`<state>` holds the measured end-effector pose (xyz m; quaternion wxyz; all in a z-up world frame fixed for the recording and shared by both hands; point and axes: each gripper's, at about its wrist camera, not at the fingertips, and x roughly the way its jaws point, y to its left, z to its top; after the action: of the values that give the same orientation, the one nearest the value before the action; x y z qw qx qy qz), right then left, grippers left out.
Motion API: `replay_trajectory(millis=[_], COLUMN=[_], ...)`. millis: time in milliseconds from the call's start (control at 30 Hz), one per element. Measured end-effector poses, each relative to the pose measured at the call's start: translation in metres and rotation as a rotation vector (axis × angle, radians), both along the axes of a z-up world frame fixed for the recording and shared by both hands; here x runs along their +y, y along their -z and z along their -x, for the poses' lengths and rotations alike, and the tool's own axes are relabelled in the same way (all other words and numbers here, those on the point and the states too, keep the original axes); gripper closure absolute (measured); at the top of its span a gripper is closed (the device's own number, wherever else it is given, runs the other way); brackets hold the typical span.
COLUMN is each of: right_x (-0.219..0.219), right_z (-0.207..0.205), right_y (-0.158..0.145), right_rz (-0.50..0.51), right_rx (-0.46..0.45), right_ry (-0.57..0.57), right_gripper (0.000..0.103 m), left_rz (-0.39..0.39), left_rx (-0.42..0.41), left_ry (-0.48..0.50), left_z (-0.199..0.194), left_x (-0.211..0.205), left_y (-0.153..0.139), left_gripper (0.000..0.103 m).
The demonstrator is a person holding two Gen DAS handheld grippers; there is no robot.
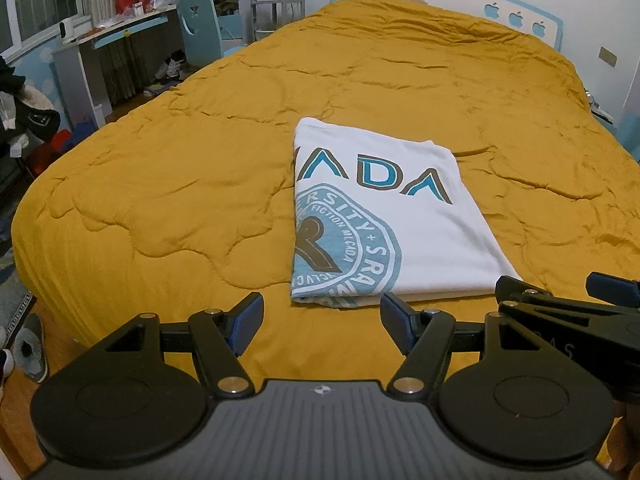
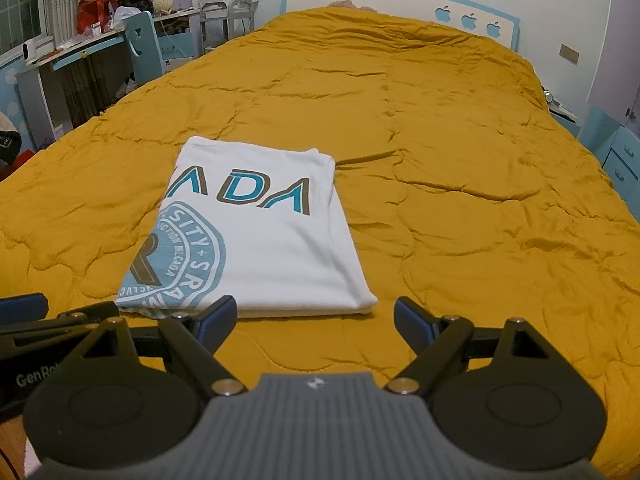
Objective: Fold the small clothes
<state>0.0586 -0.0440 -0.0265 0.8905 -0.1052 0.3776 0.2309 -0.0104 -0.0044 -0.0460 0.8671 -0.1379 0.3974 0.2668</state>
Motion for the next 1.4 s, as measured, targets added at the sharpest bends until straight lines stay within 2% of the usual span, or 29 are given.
replay_trajectory(millis=[867,1400], right_x=[0.0009,0.0033], right_z=[0.0025,0.0039], right_y=[0.0008,0.0017], right_rz=[0.004,0.014], right_rx=[0.002,-0.002], right_ry=[0.013,0.018], right_gripper=[0.021,0.021], left_rz=[-0.032,0.007], left_rx=[0.012,0.024], left_ry=[0.017,0.017], left_z=[-0.0020,-0.0049], left_x=[-0.0014,0.0046], left_y=[-0.0020,0.0014], left_gripper=[0.025,0.025])
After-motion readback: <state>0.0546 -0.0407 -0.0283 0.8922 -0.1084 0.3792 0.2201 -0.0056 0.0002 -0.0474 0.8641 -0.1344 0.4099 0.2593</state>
